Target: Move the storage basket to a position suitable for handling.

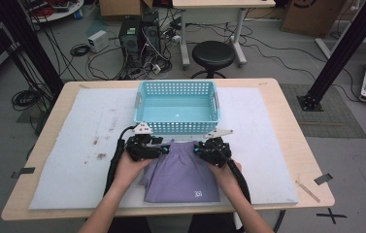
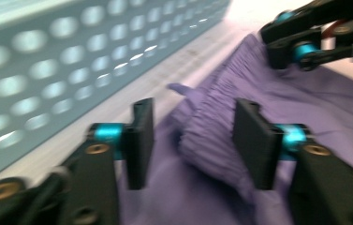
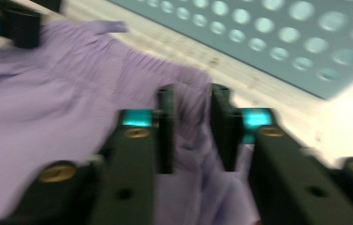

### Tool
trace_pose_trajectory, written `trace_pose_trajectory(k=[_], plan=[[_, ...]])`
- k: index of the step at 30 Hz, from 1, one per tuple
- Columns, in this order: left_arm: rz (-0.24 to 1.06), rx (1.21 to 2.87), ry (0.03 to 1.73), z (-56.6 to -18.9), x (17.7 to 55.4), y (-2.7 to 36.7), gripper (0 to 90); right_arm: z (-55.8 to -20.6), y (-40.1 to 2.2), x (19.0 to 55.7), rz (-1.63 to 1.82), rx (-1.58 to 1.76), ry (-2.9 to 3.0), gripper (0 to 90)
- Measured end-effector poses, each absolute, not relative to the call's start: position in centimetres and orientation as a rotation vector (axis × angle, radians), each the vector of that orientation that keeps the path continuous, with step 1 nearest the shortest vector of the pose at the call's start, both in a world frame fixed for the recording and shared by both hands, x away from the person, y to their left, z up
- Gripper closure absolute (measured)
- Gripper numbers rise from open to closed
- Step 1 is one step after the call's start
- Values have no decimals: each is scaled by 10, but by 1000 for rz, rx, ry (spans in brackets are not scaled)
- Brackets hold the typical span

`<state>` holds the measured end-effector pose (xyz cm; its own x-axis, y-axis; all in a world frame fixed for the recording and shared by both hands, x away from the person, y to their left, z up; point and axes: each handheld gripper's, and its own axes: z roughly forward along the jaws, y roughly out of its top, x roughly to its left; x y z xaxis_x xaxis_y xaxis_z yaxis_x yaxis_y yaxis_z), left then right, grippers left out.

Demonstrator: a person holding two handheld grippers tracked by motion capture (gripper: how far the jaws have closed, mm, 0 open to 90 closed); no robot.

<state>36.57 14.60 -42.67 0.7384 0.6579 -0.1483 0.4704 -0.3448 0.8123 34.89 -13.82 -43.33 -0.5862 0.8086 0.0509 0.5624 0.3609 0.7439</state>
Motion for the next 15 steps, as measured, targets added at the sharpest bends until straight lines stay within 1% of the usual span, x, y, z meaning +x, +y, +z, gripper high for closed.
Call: trace_pose_trajectory(k=[2,4,7,9,10,12,13,15], plan=[[265,1994,866,-425,361,157,459,-431,-143,347,1071,1213,2271,613],[290,1983,886,-425,355,168,460,-427,-151,344,1085,1225,2236,580],[322,1957,889,-425,347,183,460,-421,-163,340,1124,1257,2183,492],[347,1948,889,-425,342,192,456,-419,-172,336,1167,1274,2159,450],[357,1941,891,-425,339,196,446,-418,-176,334,1180,1287,2146,433],[375,1912,900,-424,333,203,398,-416,-183,328,1192,1301,2111,390],[386,1905,894,-423,330,207,394,-415,-186,324,1192,1310,2084,365],[421,1884,887,-422,322,212,374,-414,-193,318,1215,1320,2064,350]])
